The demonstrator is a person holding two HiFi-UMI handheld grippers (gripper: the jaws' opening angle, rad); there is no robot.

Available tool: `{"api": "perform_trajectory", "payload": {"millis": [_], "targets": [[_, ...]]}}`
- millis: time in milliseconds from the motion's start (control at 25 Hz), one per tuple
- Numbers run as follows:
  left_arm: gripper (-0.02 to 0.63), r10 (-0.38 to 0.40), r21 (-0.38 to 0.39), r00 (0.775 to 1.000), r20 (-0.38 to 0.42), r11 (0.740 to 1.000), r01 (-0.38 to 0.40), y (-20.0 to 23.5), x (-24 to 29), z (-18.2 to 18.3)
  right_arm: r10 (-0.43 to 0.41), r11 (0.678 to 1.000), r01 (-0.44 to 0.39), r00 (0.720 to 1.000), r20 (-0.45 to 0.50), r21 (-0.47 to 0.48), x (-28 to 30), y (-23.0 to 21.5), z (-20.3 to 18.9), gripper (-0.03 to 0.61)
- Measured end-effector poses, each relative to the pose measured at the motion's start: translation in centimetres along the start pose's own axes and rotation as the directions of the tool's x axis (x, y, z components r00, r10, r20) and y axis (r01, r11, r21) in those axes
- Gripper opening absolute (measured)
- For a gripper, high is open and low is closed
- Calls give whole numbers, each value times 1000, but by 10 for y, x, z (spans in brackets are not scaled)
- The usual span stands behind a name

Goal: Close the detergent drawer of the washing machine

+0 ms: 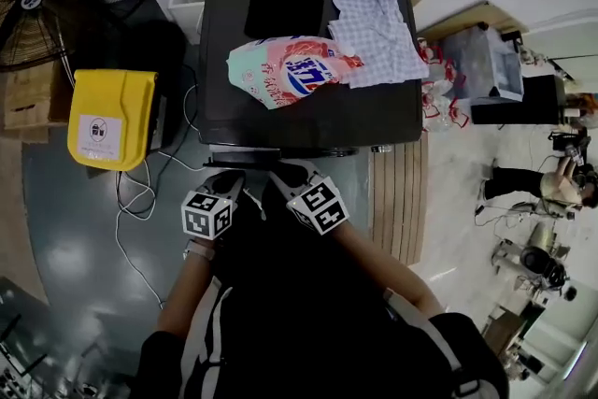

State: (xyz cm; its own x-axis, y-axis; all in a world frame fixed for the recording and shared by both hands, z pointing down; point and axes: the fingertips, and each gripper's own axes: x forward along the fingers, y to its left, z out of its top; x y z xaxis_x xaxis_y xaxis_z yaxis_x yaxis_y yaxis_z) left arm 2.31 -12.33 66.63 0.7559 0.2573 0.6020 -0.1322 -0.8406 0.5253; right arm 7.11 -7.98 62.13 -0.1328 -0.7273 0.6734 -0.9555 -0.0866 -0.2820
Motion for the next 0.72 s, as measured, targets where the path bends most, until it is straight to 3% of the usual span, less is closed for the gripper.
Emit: {"api": "perform_trajectory", "payload": {"millis": [160,320,560,720], "targets": [[11,-20,21,1000,-4,1000,20,10,-8,1,-81,994,77,996,47,74,-4,2,-3,71],[11,-24,63,1000,-20,998,25,18,-17,2,-112,988,107,993,32,109,1,15,-12,51],[11,40,163,996,-79,986,-27,26,-22,-1,-134,971,137,991,-29,194,17,16,-28,44],[11,88,199,991,-99,978,-67,28,-22,-2,-158,967,163,987,-41,195,25,17,-32,31]]}}
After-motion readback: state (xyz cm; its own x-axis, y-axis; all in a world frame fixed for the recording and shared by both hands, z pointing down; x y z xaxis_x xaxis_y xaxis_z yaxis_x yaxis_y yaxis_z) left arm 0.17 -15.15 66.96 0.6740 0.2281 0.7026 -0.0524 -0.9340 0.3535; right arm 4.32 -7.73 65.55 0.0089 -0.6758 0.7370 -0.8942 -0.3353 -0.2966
